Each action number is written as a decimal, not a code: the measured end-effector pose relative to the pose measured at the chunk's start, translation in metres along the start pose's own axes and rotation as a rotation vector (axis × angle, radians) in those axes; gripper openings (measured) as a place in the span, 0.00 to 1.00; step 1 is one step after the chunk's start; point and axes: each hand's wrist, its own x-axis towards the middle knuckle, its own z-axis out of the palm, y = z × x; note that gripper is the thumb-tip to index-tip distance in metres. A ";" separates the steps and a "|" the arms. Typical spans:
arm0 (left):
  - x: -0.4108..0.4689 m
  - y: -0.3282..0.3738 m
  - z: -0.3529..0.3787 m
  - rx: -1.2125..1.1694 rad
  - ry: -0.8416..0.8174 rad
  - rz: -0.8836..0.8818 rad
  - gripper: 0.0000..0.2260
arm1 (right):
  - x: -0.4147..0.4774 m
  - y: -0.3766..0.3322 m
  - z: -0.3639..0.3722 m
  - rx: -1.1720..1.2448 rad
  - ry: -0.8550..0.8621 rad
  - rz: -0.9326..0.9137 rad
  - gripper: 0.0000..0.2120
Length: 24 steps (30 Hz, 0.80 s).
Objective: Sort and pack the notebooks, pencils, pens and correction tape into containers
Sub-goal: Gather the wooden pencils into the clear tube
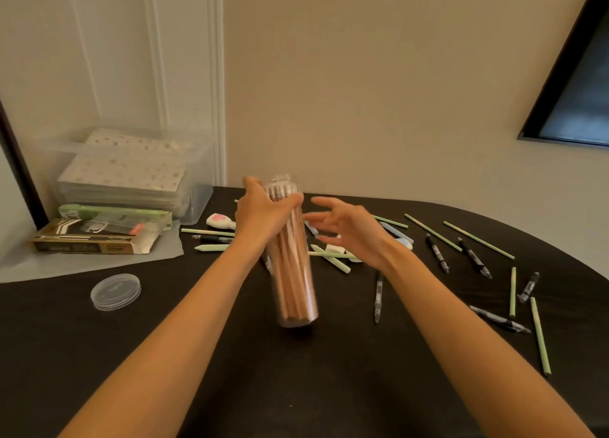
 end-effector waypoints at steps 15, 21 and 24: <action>0.005 -0.077 -0.065 0.444 0.182 -0.134 0.20 | 0.027 0.010 0.089 -1.233 0.118 -0.142 0.30; 0.001 -0.122 -0.095 0.993 -0.092 -0.546 0.30 | 0.030 0.021 0.110 -1.253 0.063 -0.151 0.33; 0.001 -0.131 -0.096 1.052 -0.174 -0.572 0.29 | 0.032 0.023 0.114 -1.262 0.041 -0.145 0.34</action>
